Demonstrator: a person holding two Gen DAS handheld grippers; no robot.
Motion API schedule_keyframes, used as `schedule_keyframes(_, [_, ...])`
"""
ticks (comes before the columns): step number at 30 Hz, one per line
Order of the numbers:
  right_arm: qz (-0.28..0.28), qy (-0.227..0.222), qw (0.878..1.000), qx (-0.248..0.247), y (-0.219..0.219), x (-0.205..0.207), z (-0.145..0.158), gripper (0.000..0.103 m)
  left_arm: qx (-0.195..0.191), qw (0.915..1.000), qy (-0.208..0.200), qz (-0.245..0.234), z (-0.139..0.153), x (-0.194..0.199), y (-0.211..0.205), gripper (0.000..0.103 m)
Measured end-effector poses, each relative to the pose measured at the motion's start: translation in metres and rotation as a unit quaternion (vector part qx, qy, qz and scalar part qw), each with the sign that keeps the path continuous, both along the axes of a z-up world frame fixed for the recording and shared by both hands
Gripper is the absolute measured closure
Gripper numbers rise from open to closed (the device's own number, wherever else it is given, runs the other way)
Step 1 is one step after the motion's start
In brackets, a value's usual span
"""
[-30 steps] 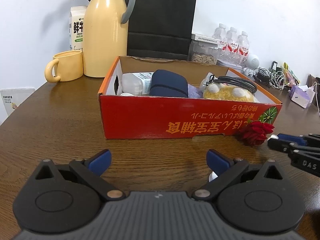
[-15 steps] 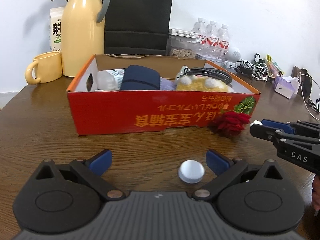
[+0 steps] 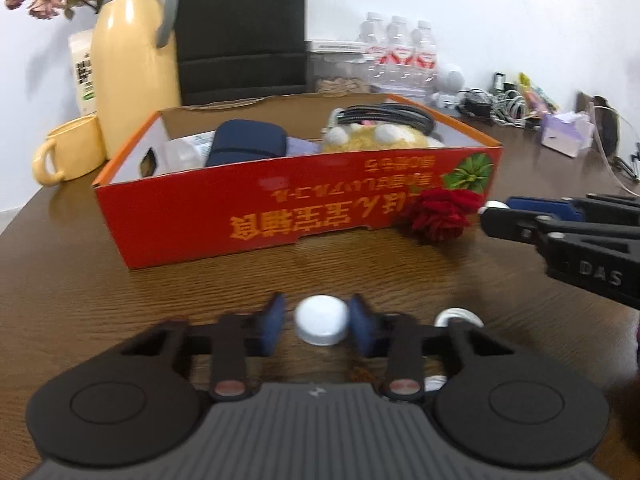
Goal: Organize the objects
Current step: 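Grasp another white cap with the left tool while the right tool holds its cap, then carry both white caps into the box and open both tools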
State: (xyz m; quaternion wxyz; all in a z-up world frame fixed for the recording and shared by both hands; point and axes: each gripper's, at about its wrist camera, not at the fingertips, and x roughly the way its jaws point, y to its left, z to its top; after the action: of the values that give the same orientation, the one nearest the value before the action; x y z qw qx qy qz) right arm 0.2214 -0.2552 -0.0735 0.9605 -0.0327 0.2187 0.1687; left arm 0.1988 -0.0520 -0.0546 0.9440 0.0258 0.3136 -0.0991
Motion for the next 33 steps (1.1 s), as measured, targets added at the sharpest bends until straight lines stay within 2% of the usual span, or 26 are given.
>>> schedule_keyframes(9, [0.000,-0.002,1.000,0.000,0.000,-0.001,0.000,0.077,-0.010,0.9999,0.000,-0.002,0.001,0.000,0.002,0.074])
schedule_keyframes(18, [-0.002,-0.007,1.000,0.000,0.001,-0.001,0.003,0.077,-0.024,0.9995,-0.020,0.004,0.009,-0.004,0.007,0.074])
schedule_keyframes(24, [0.004,-0.023,1.000,0.004,0.006,0.000,0.016,0.077,-0.036,0.9974,-0.062,0.003,0.035,-0.007,0.013,0.074])
schedule_keyframes(33, [0.024,-0.065,0.998,-0.002,0.030,0.021,0.051,0.077,-0.046,0.9909,-0.125,0.020,0.083,0.019,0.022,0.074])
